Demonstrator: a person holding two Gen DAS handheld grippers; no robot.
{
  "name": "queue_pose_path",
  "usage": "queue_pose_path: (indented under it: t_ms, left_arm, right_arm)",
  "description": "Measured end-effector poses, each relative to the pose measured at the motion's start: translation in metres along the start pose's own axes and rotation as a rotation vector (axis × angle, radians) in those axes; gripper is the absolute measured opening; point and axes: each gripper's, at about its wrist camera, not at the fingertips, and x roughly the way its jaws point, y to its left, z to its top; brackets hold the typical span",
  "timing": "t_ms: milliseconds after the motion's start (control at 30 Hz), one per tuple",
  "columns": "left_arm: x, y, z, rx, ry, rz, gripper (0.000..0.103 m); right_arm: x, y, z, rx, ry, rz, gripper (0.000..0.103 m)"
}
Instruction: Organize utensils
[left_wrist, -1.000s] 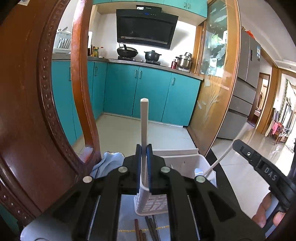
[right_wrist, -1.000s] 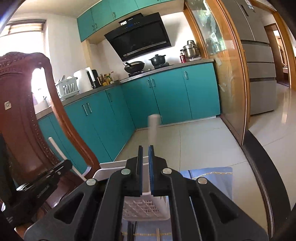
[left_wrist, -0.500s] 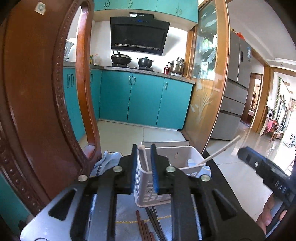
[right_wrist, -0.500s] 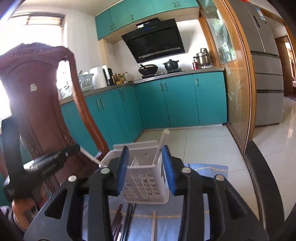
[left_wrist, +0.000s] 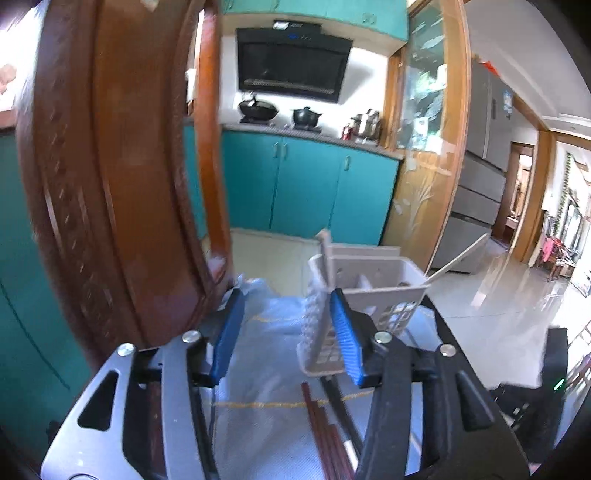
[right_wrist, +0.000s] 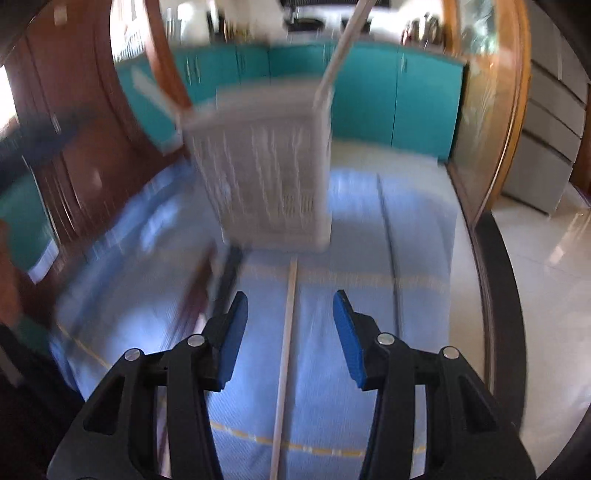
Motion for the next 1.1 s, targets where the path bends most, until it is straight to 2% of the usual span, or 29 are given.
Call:
queue_pose_path:
  t_ms: [167,233,333,467,600,767,967,1100]
  left_arm:
    - [0.014,0.017,-0.01,-0.073,0.114,-0.016,0.051]
    - [0.019,0.022,-0.015,-0.092,0.151,-0.018,0.055]
    - [0.022,0.025,-0.02,-0.093,0.182,-0.005,0.056]
    - [0.022,0.027,-0.023,-0.075,0.199,0.013,0.059]
    - [0.024,0.025,-0.025,-0.071,0.22,0.018,0.063]
    - [0.029,0.024,-0.029,-0.063,0.244,0.044,0.064]
    - [0.033,0.025,-0.035,-0.073,0.27,0.039,0.064]
    - [0.034,0.022,-0.038,-0.06,0.281,0.041,0.066]
  right_arm:
    - [0.026,0.01,-0.012,-0.028,0.124,-0.029,0.047]
    - [0.03,0.014,-0.014,-0.01,0.149,0.001,0.047]
    - [0.028,0.025,-0.016,-0.028,0.167,0.079,0.047]
    - [0.021,0.052,-0.023,-0.117,0.175,0.14,0.047]
    - [0.021,0.07,-0.033,-0.182,0.229,0.201,0.047]
    - [0.02,0.088,-0.046,-0.266,0.226,0.162,0.048]
    - [0.017,0.093,-0.049,-0.261,0.204,0.126,0.048]
    - [0.021,0.085,-0.042,-0.235,0.193,0.111,0.033]
